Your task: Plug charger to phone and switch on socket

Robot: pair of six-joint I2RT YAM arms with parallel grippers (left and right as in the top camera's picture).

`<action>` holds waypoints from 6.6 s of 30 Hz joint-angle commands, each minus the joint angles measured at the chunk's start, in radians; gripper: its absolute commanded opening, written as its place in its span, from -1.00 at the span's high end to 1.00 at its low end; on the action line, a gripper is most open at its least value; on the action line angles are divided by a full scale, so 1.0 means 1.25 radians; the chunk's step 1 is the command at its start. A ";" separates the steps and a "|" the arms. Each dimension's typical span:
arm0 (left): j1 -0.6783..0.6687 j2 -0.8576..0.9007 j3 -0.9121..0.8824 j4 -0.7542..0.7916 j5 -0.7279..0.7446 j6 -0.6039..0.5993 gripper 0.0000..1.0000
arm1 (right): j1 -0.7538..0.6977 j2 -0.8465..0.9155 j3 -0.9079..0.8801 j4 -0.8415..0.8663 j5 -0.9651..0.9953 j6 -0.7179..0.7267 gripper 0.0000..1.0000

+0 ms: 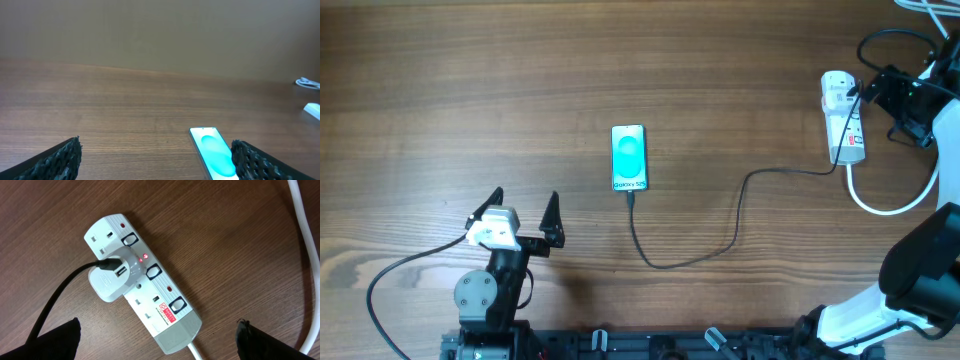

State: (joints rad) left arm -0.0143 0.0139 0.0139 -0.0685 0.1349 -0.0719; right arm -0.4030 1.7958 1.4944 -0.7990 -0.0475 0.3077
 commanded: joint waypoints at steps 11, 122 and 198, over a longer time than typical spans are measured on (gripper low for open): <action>0.004 -0.009 -0.007 -0.009 -0.066 0.139 -1.00 | -0.002 -0.006 0.002 0.002 0.008 -0.015 -0.99; -0.022 -0.009 -0.007 -0.006 -0.073 0.159 -1.00 | 0.358 -0.594 -0.489 0.011 0.061 -0.060 -0.99; -0.022 -0.009 -0.007 -0.006 -0.073 0.159 -1.00 | 0.358 -1.434 -1.191 0.636 -0.009 -0.301 -0.99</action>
State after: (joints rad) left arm -0.0387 0.0128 0.0139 -0.0757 0.0498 0.1154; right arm 0.0433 0.0193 0.0071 -0.0036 -0.1272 -0.1028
